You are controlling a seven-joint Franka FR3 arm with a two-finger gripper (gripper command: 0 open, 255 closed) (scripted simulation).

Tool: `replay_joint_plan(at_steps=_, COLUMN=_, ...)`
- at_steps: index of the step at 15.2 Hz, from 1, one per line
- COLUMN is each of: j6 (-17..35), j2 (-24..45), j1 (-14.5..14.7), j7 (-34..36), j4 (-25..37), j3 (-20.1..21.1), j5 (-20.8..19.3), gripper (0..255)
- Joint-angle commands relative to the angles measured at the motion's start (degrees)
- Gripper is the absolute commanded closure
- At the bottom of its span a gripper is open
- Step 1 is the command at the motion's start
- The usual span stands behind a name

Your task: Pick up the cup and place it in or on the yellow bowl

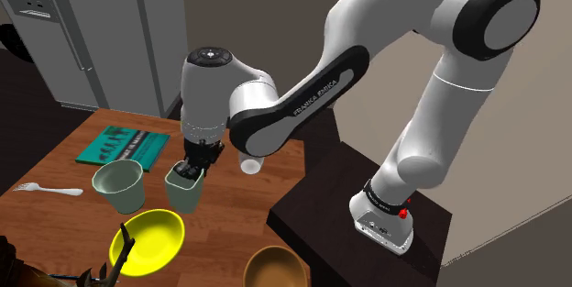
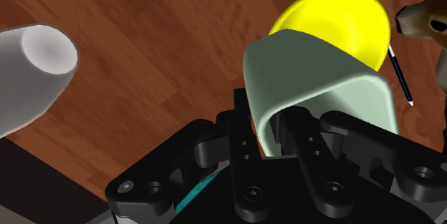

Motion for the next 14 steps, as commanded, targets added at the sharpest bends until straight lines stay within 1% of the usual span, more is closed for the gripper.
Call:
replay_joint_plan(at_steps=1, j6=-2.6, j2=3.8, j1=1.9, j7=3.2, j4=5.4, j3=-0.3, j5=-3.1, gripper=255)
replay_joint_plan(at_steps=4, j6=-6.7, j2=9.8, j1=5.3, j7=6.5, j4=14.0, j3=-1.2, j5=-6.9, gripper=255)
replay_joint_plan(at_steps=8, j6=-12.9, j2=18.0, j1=10.7, j7=9.2, j4=26.9, j3=-2.8, j5=-10.6, gripper=255)
replay_joint_plan(at_steps=14, j6=-9.5, j2=20.4, j1=11.5, j7=10.6, j4=25.6, j3=-4.2, j5=-12.5, gripper=255)
